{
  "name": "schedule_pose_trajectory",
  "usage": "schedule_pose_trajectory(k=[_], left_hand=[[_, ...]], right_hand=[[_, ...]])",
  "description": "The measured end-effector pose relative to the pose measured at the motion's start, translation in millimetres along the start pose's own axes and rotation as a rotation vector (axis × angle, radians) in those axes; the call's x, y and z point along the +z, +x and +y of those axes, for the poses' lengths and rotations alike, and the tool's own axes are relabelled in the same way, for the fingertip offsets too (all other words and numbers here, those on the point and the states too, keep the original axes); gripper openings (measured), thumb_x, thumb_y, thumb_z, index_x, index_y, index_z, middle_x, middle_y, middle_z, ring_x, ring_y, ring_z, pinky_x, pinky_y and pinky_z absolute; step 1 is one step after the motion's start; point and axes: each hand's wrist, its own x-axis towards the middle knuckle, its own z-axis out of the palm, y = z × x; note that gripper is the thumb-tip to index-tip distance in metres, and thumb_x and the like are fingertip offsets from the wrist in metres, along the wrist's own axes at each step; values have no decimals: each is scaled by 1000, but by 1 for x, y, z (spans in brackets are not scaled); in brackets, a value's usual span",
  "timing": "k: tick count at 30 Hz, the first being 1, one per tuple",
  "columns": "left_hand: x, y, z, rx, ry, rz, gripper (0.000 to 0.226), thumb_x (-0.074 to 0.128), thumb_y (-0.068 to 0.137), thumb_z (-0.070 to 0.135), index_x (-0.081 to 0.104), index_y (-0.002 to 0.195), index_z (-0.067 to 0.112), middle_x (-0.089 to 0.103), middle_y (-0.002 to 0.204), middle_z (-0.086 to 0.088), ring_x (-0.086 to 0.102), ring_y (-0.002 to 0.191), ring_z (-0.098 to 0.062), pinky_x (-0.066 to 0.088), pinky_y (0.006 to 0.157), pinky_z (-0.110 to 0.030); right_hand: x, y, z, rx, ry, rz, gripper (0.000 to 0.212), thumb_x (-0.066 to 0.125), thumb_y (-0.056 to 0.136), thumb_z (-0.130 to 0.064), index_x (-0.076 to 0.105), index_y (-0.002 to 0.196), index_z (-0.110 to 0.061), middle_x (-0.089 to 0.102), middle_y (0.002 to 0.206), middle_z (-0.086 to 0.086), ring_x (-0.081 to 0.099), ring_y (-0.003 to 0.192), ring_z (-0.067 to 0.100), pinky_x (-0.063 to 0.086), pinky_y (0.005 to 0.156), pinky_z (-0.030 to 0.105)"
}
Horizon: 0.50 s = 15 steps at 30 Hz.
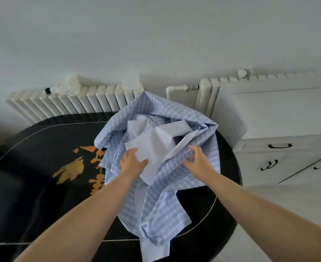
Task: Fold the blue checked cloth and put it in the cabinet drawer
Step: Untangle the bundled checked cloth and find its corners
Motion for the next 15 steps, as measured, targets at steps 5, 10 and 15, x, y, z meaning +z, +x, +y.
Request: schedule_pose_trajectory(k=[5,10,15], left_hand=[[3,49,-20,-331,-544,-31,98,78,62,44,33,142,11,50,136,-11,53,120,-31,52,86,-41],[14,49,-26,-403,-744,-147,39,77,78,27,62,103,2,63,79,-12,53,53,-17,36,44,-22],[11,27,-19,-307,-609,-49,38,65,88,29,60,105,-5,52,69,-9,49,63,-25,37,57,-31]], right_hand=[[12,25,-27,-282,-581,139,61,49,89,-14,25,144,-28,10,156,4,14,142,27,31,107,42],[2,65,-38,-222,-907,113,64,55,83,-2,35,139,-27,-16,159,4,-15,145,35,10,116,47],[-9,70,-24,-179,-1132,-16,19,54,89,-15,66,103,-19,6,160,3,-8,147,31,6,118,51]])
